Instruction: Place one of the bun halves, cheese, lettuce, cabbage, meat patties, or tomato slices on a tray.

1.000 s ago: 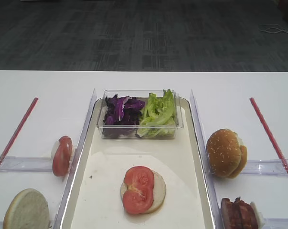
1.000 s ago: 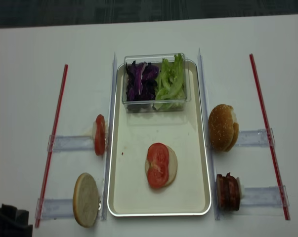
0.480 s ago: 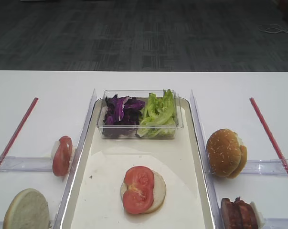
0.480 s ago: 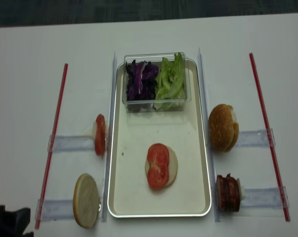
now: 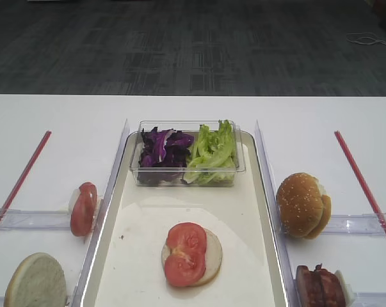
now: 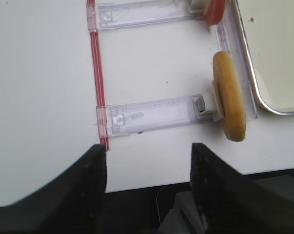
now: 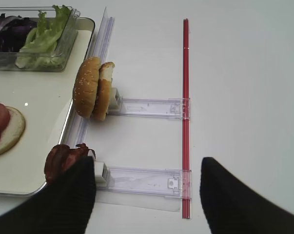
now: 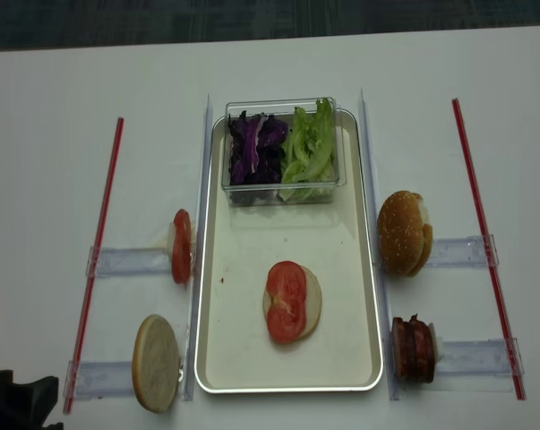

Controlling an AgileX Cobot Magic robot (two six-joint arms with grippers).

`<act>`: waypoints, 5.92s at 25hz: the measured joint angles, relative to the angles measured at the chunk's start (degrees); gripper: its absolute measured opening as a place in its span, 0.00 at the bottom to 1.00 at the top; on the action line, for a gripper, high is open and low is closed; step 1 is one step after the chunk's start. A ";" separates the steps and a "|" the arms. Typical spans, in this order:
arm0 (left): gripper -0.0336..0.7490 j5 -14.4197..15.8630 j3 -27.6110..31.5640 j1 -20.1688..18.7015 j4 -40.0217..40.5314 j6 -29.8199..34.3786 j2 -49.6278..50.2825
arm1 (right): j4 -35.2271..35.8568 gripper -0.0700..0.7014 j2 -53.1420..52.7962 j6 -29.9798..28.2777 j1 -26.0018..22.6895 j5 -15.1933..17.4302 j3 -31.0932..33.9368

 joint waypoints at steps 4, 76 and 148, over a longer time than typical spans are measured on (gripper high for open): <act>0.55 0.00 0.00 0.00 0.00 0.00 0.00 | 0.00 0.70 0.00 0.00 0.00 0.00 0.00; 0.55 0.55 0.00 0.00 0.20 -1.77 -23.05 | 0.00 0.70 0.00 -0.02 0.00 0.00 0.00; 0.54 0.55 0.00 0.00 0.20 -2.85 -23.05 | 0.00 0.70 0.00 -0.03 0.00 0.00 0.00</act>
